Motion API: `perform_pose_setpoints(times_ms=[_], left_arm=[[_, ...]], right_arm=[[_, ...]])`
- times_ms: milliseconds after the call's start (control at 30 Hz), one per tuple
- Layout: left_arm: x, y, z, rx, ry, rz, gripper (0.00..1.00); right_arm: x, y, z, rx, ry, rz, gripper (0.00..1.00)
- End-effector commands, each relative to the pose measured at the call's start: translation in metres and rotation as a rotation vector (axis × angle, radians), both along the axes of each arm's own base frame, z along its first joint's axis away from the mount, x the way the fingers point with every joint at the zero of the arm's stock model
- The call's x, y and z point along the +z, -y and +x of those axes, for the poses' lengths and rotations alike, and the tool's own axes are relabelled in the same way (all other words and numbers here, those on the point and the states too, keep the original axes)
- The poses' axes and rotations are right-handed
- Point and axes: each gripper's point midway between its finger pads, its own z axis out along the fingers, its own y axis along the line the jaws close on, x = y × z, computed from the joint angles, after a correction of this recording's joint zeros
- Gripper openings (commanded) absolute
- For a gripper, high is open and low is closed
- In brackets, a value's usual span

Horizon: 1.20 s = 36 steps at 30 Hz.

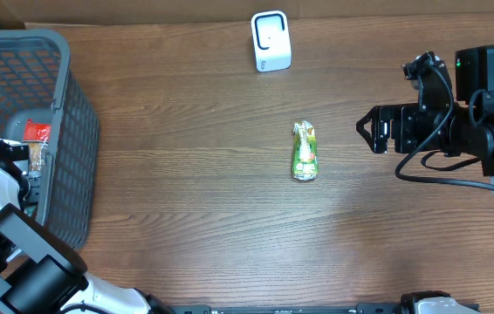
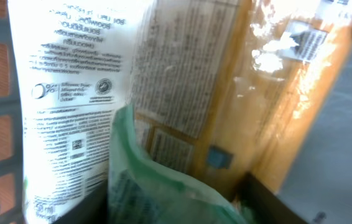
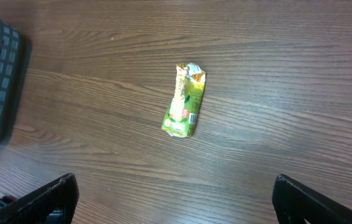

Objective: Scan the item barcode
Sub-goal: 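Reach the left gripper into the basket and grasp the teal pouch, then carry the teal pouch out and set it beside the green pouch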

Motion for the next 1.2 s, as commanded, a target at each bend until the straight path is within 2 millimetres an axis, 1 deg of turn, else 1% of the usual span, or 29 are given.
perform_pose_setpoints(times_ms=[0, 33, 67, 200, 267, 333, 433, 467, 500, 533, 600, 700, 767, 800, 833, 867, 900, 933, 967, 1000, 1067, 1167], left_arm=[[-0.022, 0.01, 0.004, 0.036, 0.021, -0.081, 0.19], [-0.022, 0.013, 0.005, 0.035, 0.02, -0.083, 0.08], [-0.022, 0.014, 0.006, 0.03, 0.019, -0.085, 0.04], [-0.015, 0.021, 0.016, 0.002, 0.013, -0.08, 0.04], [-0.005, 0.023, 0.026, -0.009, 0.03, -0.07, 0.04], [0.01, 0.022, 0.038, 0.014, 0.059, -0.043, 0.04], [0.04, 0.018, 0.056, 0.061, 0.108, 0.003, 0.04], [0.055, 0.017, 0.064, 0.076, 0.136, 0.013, 0.04], [0.064, 0.017, 0.068, 0.086, 0.152, 0.017, 0.04], [0.08, 0.016, 0.075, 0.115, 0.186, 0.019, 0.04], [0.101, 0.015, 0.081, 0.17, 0.234, 0.018, 0.04], [0.129, 0.014, 0.085, 0.25, 0.293, 0.01, 0.04], [0.154, 0.015, 0.087, 0.308, 0.344, 0.005, 0.04], [0.173, 0.018, 0.089, 0.35, 0.392, -0.011, 0.04], [0.188, 0.022, 0.092, 0.372, 0.437, -0.037, 0.04], [0.203, 0.03, 0.096, 0.383, 0.482, -0.076, 0.04], [0.225, 0.045, 0.101, 0.384, 0.547, -0.149, 0.04], [0.242, 0.059, 0.105, 0.374, 0.593, -0.217, 0.04], [0.254, 0.071, 0.108, 0.365, 0.622, -0.272, 0.04], [0.279, 0.102, 0.112, 0.33, 0.681, -0.408, 0.04], [0.302, 0.132, 0.115, 0.272, 0.726, -0.525, 0.04], [0.322, 0.173, 0.119, 0.166, 0.754, -0.636, 0.04]], right_arm=[[0.007, -0.001, 0.002, 0.009, 0.027, -0.003, 1.0], [0.007, -0.001, 0.002, 0.009, 0.027, -0.003, 1.0], [0.007, -0.001, 0.002, 0.009, 0.027, -0.003, 1.0], [0.007, -0.001, 0.002, 0.009, 0.027, -0.003, 1.0], [0.007, -0.001, 0.002, 0.009, 0.027, -0.003, 1.0], [0.007, -0.001, 0.002, 0.009, 0.027, -0.003, 1.0], [0.007, -0.001, 0.002, 0.009, 0.027, -0.003, 1.0], [0.007, -0.001, 0.002, 0.009, 0.027, -0.003, 1.0], [0.007, -0.001, 0.002, 0.009, 0.027, -0.003, 1.0], [0.007, -0.001, 0.002, 0.009, 0.027, -0.003, 1.0], [0.007, -0.001, 0.002, 0.009, 0.027, -0.003, 1.0], [0.007, -0.001, 0.002, 0.009, 0.027, -0.003, 1.0], [0.007, -0.001, 0.002, 0.009, 0.027, -0.003, 1.0], [0.007, -0.001, 0.002, 0.009, 0.027, -0.003, 1.0], [0.007, -0.001, 0.002, 0.009, 0.027, -0.003, 1.0], [0.007, -0.001, 0.002, 0.009, 0.027, -0.003, 1.0], [0.007, -0.001, 0.002, 0.009, 0.027, -0.003, 1.0], [0.007, -0.001, 0.002, 0.009, 0.027, -0.003, 1.0], [0.007, -0.001, 0.002, 0.009, 0.027, -0.003, 1.0], [0.007, -0.001, 0.002, 0.01, 0.027, -0.003, 1.0], [0.007, -0.001, 0.002, 0.009, 0.027, -0.003, 1.0], [0.007, -0.001, 0.002, 0.009, 0.027, -0.003, 1.0]])
